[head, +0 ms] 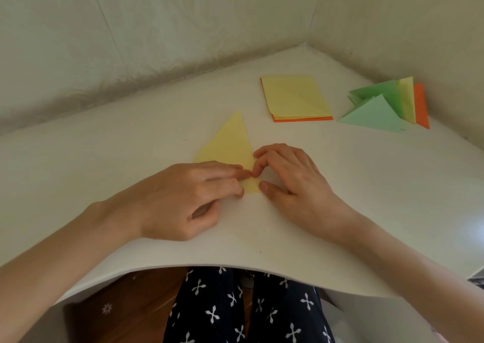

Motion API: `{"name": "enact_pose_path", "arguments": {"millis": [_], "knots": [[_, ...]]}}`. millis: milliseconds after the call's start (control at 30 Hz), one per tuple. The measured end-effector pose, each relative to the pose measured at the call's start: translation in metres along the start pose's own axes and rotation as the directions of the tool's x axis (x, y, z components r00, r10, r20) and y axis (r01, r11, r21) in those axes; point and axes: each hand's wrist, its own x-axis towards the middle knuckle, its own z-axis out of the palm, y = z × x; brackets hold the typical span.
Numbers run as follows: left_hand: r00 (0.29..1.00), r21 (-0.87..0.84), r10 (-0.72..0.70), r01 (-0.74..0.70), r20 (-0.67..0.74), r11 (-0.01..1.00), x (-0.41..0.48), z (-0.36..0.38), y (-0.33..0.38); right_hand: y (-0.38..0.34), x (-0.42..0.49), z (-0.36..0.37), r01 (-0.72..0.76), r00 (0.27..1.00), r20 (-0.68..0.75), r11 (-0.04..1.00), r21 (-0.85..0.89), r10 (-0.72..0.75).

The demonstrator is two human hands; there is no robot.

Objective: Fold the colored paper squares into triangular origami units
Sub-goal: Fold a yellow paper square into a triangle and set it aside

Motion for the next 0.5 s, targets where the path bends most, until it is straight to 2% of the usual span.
{"name": "enact_pose_path", "arguments": {"millis": [233, 400, 500], "knots": [[0.999, -0.031, 0.0, -0.001, -0.039, 1.0, 0.002, 0.004, -0.001, 0.001, 0.0, 0.001, 0.008, 1.0, -0.023, 1.0, 0.014, -0.008], [0.972, -0.252, -0.198, 0.161, -0.129, 0.954, 0.007, 0.007, -0.007, 0.003, -0.005, 0.0, 0.084, 0.994, -0.073, 0.991, 0.102, -0.077], [0.973, -0.247, -0.178, 0.137, -0.15, 0.959, 0.012, 0.006, -0.012, 0.004, -0.008, 0.004, 0.148, 0.983, -0.109, 0.989, -0.019, -0.149]]}}
